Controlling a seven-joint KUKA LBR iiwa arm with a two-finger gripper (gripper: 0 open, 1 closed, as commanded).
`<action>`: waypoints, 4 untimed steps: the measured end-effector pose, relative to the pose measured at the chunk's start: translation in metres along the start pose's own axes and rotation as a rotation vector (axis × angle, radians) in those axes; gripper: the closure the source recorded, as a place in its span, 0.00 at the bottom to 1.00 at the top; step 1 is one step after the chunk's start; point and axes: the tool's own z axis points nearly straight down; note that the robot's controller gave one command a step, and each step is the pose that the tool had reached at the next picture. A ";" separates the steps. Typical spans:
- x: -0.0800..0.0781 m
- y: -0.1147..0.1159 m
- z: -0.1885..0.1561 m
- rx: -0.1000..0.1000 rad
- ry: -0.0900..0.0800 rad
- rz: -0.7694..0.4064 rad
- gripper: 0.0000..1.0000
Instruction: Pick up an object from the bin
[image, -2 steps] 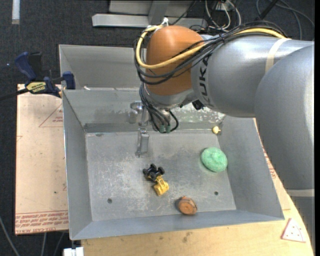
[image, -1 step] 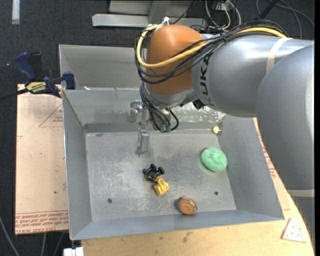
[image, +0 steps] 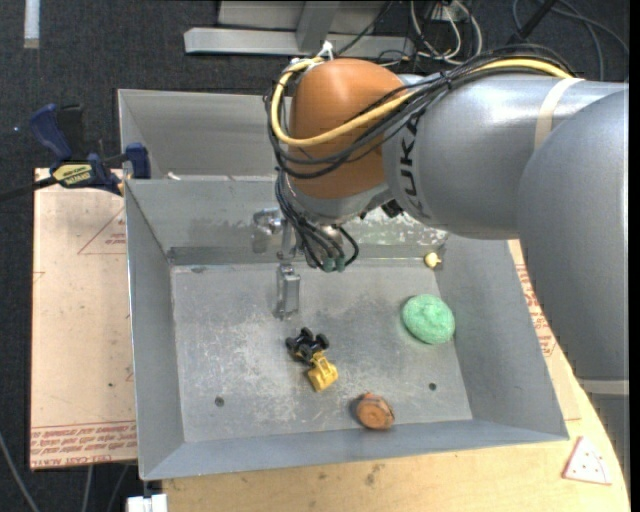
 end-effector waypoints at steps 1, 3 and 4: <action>0.014 -0.024 0.037 -0.002 -0.001 -0.104 0.00; 0.022 -0.032 0.023 0.000 0.006 -0.032 0.00; 0.028 -0.078 0.056 -0.001 -0.008 -0.385 0.00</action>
Offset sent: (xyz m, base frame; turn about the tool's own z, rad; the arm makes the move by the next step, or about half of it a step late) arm 0.0167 -0.0723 -0.1023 -0.1624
